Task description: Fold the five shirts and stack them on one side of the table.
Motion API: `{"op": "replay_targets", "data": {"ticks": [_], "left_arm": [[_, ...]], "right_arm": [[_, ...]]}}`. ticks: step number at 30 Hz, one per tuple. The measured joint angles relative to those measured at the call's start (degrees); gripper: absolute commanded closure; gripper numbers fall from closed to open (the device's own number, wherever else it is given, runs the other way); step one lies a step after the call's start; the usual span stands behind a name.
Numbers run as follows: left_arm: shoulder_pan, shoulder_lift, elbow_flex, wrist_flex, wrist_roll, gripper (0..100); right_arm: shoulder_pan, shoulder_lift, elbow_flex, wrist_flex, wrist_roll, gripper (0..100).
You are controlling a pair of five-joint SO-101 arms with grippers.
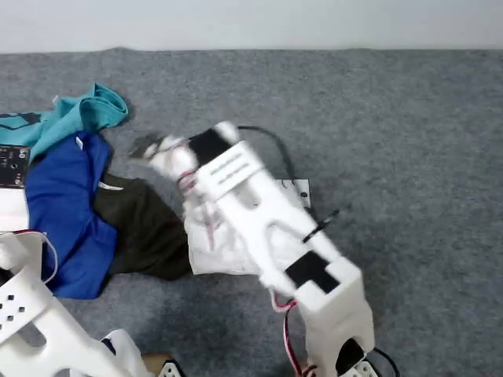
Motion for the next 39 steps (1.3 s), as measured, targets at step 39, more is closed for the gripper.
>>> {"op": "replay_targets", "data": {"ticks": [39], "left_arm": [[0.0, 0.0, 0.0, 0.0, 4.8, 99]], "right_arm": [[13.5, 3.9, 0.2, 0.0, -0.8, 99.0]]}}
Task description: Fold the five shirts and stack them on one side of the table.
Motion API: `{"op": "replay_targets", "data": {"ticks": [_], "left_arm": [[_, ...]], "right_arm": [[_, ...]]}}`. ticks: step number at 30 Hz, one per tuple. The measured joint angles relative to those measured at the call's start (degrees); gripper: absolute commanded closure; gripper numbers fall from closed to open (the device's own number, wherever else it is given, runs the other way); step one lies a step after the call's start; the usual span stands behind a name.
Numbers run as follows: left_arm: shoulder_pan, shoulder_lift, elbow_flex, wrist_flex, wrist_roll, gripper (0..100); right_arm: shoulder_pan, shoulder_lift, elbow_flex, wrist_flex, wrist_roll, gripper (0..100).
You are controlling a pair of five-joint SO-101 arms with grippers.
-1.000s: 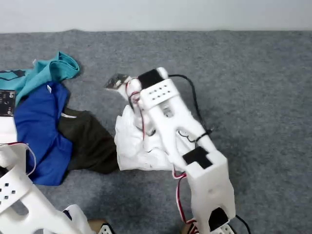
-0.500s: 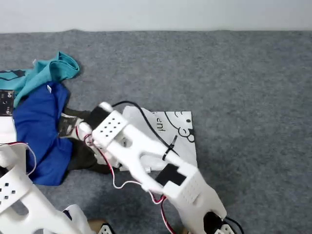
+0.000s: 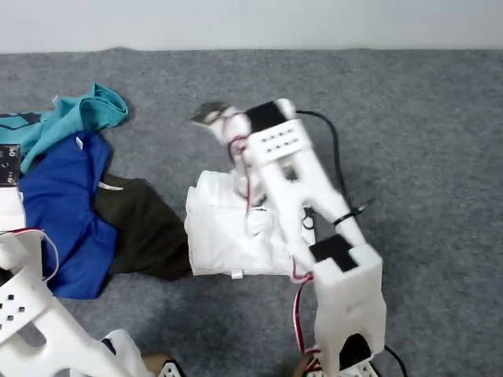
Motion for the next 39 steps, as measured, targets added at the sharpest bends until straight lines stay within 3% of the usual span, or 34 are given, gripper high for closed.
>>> {"op": "replay_targets", "data": {"ticks": [9, 21, 25, 39], "left_arm": [[0.0, 0.0, 0.0, 0.0, 0.2, 99], [0.0, 0.0, 0.0, 0.0, 0.2, 99], [0.0, 0.0, 0.0, 0.0, 0.2, 99], [0.0, 0.0, 0.0, 0.0, 0.2, 99]], "right_arm": [[2.5, 9.0, 0.0, 0.0, 0.4, 99.0], [-16.3, 8.3, 1.0, 0.0, -2.7, 99.0], [-18.8, 3.3, 2.8, 0.0, -3.0, 99.0], [1.7, -1.1, 11.0, 0.0, -1.1, 99.0]]}}
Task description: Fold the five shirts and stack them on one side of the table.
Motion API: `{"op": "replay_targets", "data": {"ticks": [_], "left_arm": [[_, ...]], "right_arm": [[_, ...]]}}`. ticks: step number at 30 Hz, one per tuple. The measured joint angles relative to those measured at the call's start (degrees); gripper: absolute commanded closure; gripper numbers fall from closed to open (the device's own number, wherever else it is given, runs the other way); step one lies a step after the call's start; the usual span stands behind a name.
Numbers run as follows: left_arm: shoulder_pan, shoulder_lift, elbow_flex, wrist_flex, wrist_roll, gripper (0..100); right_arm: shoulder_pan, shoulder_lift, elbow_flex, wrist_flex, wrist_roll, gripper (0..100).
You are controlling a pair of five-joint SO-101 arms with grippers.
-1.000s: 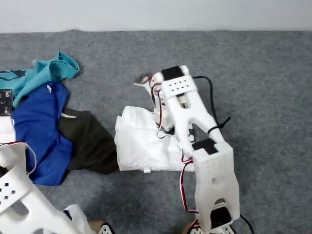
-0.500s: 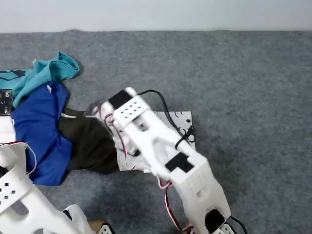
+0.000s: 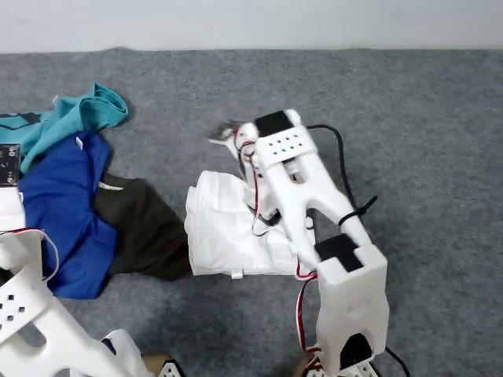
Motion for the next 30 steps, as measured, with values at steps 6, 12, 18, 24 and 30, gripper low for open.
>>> {"op": "replay_targets", "data": {"ticks": [6, 12, 18, 24, 30], "left_arm": [[0.0, 0.0, 0.0, 0.0, 0.2, 99], [0.0, 0.0, 0.0, 0.0, 0.2, 99], [0.0, 0.0, 1.0, 0.0, 0.2, 99], [0.0, 0.0, 3.9, -0.1, 0.2, 99], [0.0, 0.0, 3.9, -0.1, 0.2, 99]], "right_arm": [[0.8, 5.4, 0.3, -1.9, 0.3, 99.0], [-7.3, 6.2, 0.3, -2.5, -0.4, 99.0], [-18.0, 6.2, 0.6, 0.0, -2.5, 99.0], [-24.9, 0.6, 2.3, 0.0, -3.4, 99.0], [-26.5, -9.1, 5.1, 0.0, -3.3, 99.0]]}}
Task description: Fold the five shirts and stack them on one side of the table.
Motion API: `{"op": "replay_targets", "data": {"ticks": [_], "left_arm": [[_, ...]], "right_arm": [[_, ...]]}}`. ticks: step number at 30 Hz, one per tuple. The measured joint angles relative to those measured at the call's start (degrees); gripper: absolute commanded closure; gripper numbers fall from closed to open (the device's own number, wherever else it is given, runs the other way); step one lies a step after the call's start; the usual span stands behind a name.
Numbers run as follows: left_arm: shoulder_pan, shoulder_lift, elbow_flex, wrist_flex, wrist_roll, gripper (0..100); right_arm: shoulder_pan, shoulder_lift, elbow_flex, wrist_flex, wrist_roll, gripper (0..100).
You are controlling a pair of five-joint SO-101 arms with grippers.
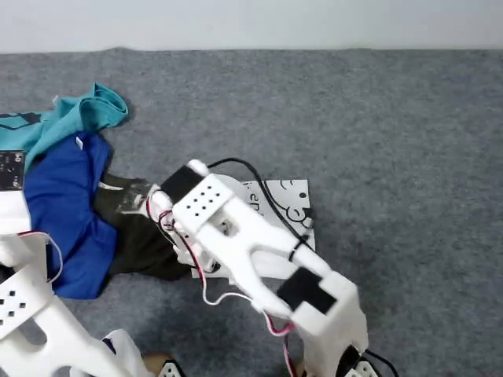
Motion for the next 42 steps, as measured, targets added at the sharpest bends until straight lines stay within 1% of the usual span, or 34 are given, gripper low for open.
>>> {"op": "replay_targets", "data": {"ticks": [3, 8, 11, 13, 17, 21, 27, 30, 34, 42], "left_arm": [[0.0, 0.0, 0.0, 0.0, 0.0, 99], [0.0, 0.0, 0.0, 0.0, 0.0, 99], [0.0, 0.0, 0.0, 0.0, 0.0, 99], [0.0, 0.0, 0.0, 0.0, 0.0, 99], [0.0, 0.0, 0.0, 0.0, 0.0, 99], [0.0, 0.0, 0.0, 0.0, 0.0, 99], [0.0, 0.0, 0.0, 0.0, 0.0, 99], [0.0, 0.0, 0.0, 0.0, 0.0, 99], [0.0, 0.0, 0.0, 0.0, 0.0, 99], [0.0, 0.0, 0.0, -0.1, 0.0, 99]], "right_arm": [[2.6, -3.5, 0.1, 0.0, 2.5, 99.0], [13.0, -4.1, 0.1, -1.1, 6.9, 99.0], [18.5, -1.6, 0.1, -5.1, 9.0, 99.0], [20.0, 1.7, 0.1, -8.2, 9.5, 99.0], [18.4, 6.8, 0.1, -10.5, 9.6, 99.0], [12.0, 9.6, 0.2, -9.8, 9.6, 99.0], [-0.5, 9.7, -0.9, -1.7, 7.2, 99.0], [-2.8, 8.5, -2.1, 0.0, 6.5, 99.0], [-1.4, 4.4, -2.4, 0.0, 6.4, 99.0], [11.3, 2.1, -2.4, 0.0, 6.3, 99.0]]}}
